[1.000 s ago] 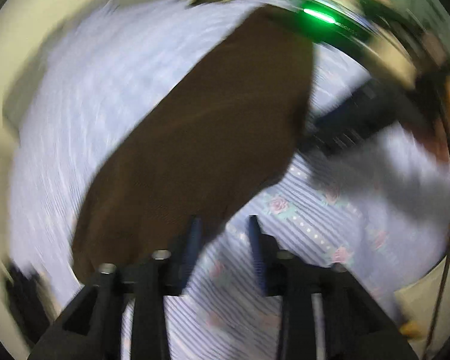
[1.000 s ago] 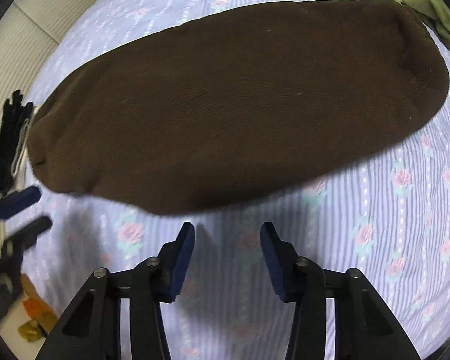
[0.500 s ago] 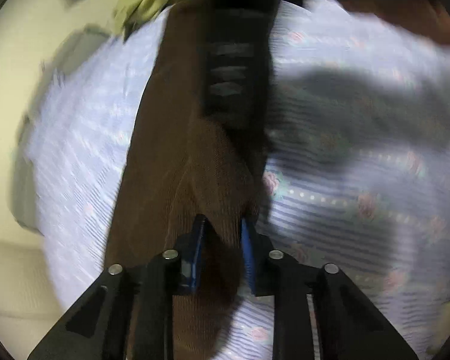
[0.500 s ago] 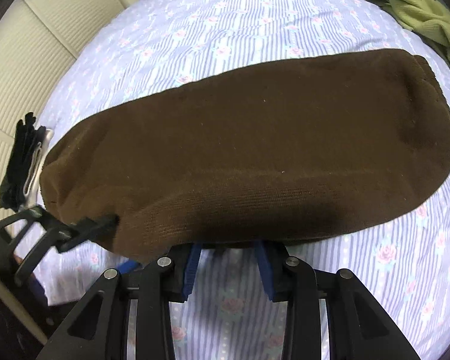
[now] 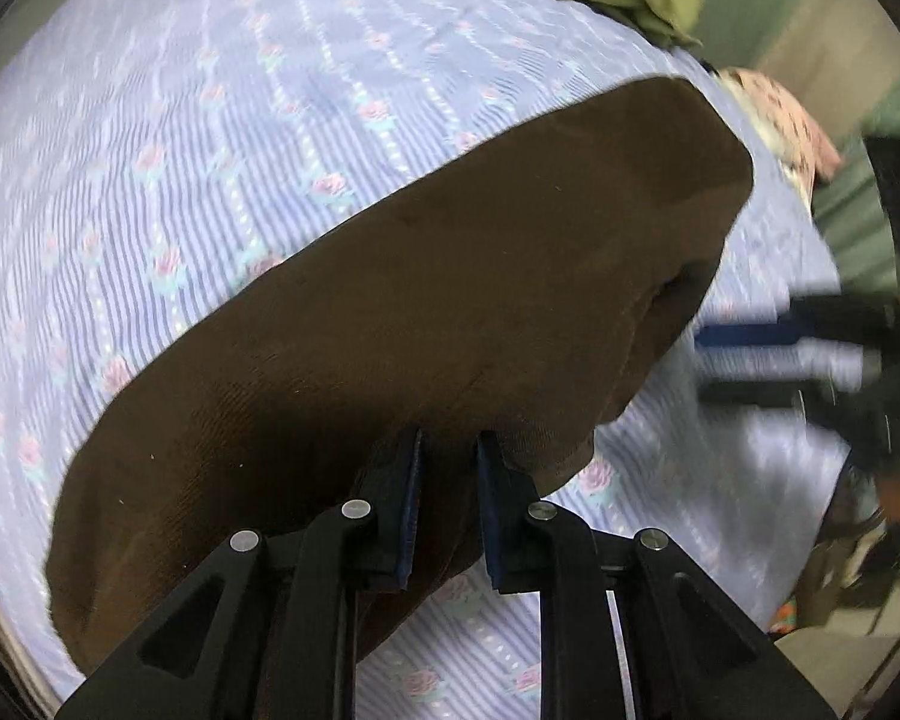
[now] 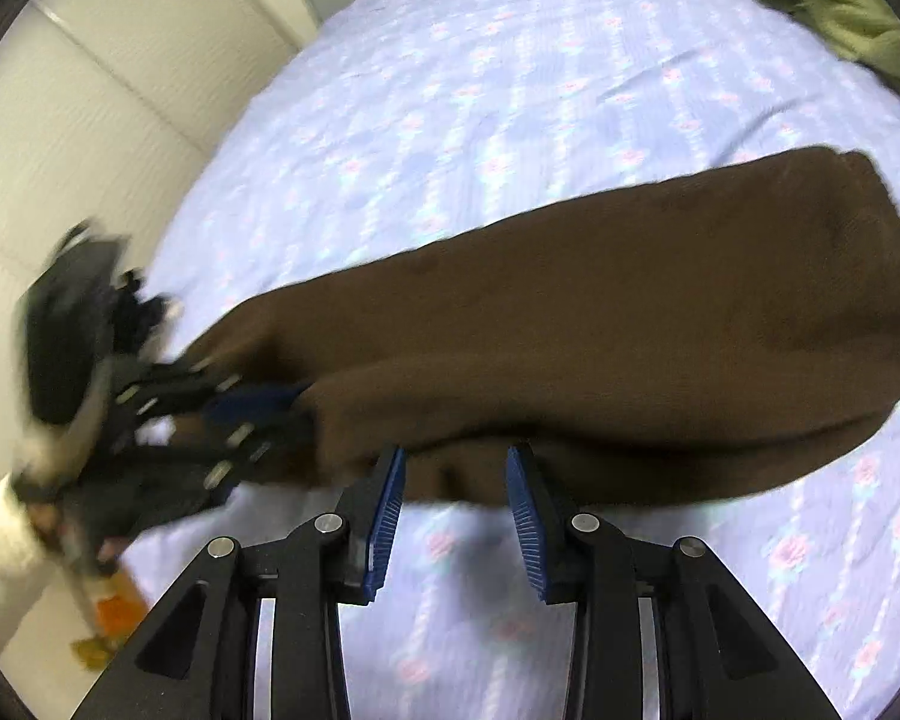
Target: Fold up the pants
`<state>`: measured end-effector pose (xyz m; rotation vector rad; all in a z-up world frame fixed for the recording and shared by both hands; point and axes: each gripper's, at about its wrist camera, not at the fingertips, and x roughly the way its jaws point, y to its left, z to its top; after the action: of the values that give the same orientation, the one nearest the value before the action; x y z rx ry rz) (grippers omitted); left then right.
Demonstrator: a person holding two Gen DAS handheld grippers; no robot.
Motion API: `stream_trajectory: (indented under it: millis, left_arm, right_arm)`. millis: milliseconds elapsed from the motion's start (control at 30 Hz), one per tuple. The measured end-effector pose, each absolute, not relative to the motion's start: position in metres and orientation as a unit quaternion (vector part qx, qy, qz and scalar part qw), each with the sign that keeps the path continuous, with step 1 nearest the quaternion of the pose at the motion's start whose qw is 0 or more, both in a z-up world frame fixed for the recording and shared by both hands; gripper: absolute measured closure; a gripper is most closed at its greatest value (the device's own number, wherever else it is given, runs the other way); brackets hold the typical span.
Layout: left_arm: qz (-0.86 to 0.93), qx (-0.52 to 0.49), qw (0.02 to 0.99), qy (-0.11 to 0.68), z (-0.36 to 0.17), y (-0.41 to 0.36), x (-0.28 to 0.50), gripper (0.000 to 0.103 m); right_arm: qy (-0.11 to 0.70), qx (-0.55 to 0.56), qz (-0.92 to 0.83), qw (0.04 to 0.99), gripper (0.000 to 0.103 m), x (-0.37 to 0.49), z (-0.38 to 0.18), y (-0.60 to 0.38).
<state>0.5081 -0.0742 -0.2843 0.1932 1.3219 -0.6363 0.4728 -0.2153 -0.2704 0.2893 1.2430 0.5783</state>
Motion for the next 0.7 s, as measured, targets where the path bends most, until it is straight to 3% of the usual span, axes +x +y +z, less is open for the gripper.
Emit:
stream_trajectory:
  millis: [467, 567, 633, 667, 700]
  left_arm:
    - [-0.287, 0.038, 0.736, 0.612, -0.278, -0.050, 0.500, 0.082]
    - [-0.286, 0.027, 0.734, 0.615, -0.269, -0.041, 0.494, 0.080]
    - [-0.273, 0.042, 0.750, 0.601, -0.257, -0.035, 0.490, 0.071]
    - [-0.264, 0.059, 0.763, 0.587, -0.248, -0.030, 0.488, 0.059]
    - [-0.262, 0.067, 0.768, 0.581, -0.245, -0.028, 0.488, 0.055]
  right_arm:
    - [0.562, 0.017, 0.341, 0.754, 0.065, 0.491, -0.280, -0.150]
    - [0.580, 0.034, 0.355, 0.732, 0.050, 0.494, -0.290, -0.146]
    - [0.592, 0.047, 0.353, 0.723, 0.048, 0.490, -0.299, -0.142]
    - [0.595, 0.044, 0.354, 0.720, 0.048, 0.487, -0.304, -0.141]
    - [0.594, 0.039, 0.352, 0.722, 0.048, 0.484, -0.307, -0.140]
